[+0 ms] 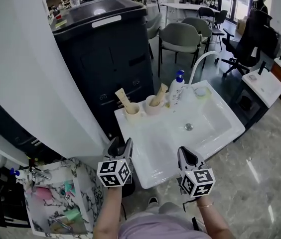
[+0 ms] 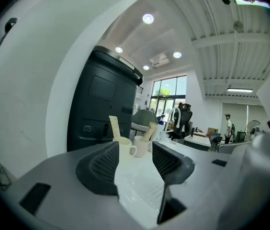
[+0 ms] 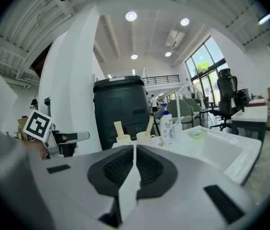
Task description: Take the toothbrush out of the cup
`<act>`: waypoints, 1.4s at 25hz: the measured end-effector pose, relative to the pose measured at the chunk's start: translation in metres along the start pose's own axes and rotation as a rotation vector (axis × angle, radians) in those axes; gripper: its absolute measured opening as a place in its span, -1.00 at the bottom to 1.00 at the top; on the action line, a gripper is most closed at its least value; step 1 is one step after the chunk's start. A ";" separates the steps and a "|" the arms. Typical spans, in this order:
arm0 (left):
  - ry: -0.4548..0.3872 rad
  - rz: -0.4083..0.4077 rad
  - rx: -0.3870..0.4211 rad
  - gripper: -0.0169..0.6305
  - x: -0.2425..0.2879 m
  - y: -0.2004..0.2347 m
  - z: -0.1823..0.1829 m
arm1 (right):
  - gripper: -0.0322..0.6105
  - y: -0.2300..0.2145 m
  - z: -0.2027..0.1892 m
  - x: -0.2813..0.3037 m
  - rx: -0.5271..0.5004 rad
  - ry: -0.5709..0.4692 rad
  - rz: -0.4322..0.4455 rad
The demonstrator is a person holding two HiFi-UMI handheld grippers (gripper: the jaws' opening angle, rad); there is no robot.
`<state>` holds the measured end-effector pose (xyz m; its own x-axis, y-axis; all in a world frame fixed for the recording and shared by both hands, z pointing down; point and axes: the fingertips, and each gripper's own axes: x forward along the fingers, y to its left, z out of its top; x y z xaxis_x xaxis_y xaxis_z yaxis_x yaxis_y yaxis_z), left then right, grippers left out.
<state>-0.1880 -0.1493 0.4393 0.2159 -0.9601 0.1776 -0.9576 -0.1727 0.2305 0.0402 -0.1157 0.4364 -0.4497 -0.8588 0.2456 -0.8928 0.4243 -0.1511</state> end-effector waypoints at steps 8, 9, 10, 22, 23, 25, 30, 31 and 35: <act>0.001 0.032 -0.029 -0.39 0.048 0.037 0.015 | -0.85 -0.004 0.010 0.050 -0.002 0.018 0.018; 0.001 0.034 -0.031 -0.39 0.054 0.040 0.017 | -0.85 -0.004 0.012 0.057 -0.001 0.020 0.022; 0.001 0.037 -0.030 -0.39 0.060 0.044 0.019 | -0.85 -0.005 0.013 0.063 0.001 0.023 0.027; 0.022 0.077 -0.008 -0.39 0.134 0.071 0.027 | -0.85 -0.024 0.024 0.128 0.004 0.054 0.084; 0.025 0.079 -0.011 -0.39 0.140 0.073 0.027 | -0.85 -0.025 0.024 0.133 0.005 0.058 0.089; 0.032 0.081 -0.021 -0.38 0.153 0.078 0.026 | -0.85 -0.026 0.023 0.143 0.007 0.068 0.099; 0.062 0.091 -0.031 -0.38 0.180 0.088 0.024 | -0.85 -0.031 0.019 0.161 0.025 0.090 0.118; 0.068 0.090 -0.037 -0.38 0.185 0.089 0.024 | -0.85 -0.032 0.018 0.164 0.027 0.093 0.121; 0.095 0.073 -0.068 -0.38 0.202 0.093 0.019 | -0.86 -0.034 0.013 0.172 0.039 0.110 0.136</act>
<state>-0.2375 -0.3630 0.4785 0.1662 -0.9438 0.2858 -0.9570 -0.0845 0.2775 -0.0064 -0.2819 0.4711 -0.5680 -0.7567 0.3238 -0.8230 0.5207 -0.2268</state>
